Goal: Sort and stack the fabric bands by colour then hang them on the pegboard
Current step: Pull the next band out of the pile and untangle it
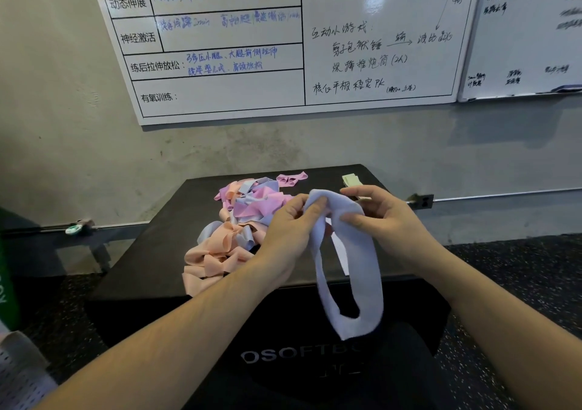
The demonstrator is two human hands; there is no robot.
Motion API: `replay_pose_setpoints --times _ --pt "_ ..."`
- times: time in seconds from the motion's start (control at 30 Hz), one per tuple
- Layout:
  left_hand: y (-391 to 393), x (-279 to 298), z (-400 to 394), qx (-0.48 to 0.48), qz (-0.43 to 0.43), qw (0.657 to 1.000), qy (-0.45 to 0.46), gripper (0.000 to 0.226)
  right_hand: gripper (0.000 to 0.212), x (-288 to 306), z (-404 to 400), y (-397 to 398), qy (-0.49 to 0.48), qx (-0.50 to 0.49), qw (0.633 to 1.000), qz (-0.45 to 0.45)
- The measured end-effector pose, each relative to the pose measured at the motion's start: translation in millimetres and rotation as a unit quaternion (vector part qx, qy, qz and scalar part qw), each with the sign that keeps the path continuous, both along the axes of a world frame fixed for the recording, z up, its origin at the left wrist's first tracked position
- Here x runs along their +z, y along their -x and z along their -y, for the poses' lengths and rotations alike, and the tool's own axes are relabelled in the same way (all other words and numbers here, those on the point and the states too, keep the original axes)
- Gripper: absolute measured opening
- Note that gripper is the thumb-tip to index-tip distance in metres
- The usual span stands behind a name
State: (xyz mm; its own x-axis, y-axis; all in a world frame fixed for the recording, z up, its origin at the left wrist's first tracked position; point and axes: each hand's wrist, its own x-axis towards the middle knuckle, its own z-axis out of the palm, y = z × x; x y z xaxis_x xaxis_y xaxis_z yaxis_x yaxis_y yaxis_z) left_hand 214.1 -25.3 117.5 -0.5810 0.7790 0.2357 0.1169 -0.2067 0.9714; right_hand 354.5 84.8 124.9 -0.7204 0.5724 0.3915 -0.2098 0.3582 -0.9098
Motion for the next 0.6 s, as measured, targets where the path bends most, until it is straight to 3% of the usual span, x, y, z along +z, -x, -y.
replay_pose_setpoints --times 0.13,0.37,0.5,0.6 --pt "1 1 0 -0.011 0.007 1.000 0.010 0.017 0.009 -5 -6 -2 -0.018 -0.075 0.997 -0.010" --pt "-3 -7 1 -0.052 0.019 0.997 0.060 0.011 0.017 -6 -4 1 0.014 -0.133 0.991 -0.032" --pt "-5 -10 -4 -0.034 0.041 0.997 0.050 0.017 0.006 -5 3 6 0.108 -0.100 0.989 -0.025" --pt "-7 -11 -9 -0.012 0.038 0.998 0.049 0.035 0.012 -5 7 11 0.175 -0.051 0.983 -0.006"
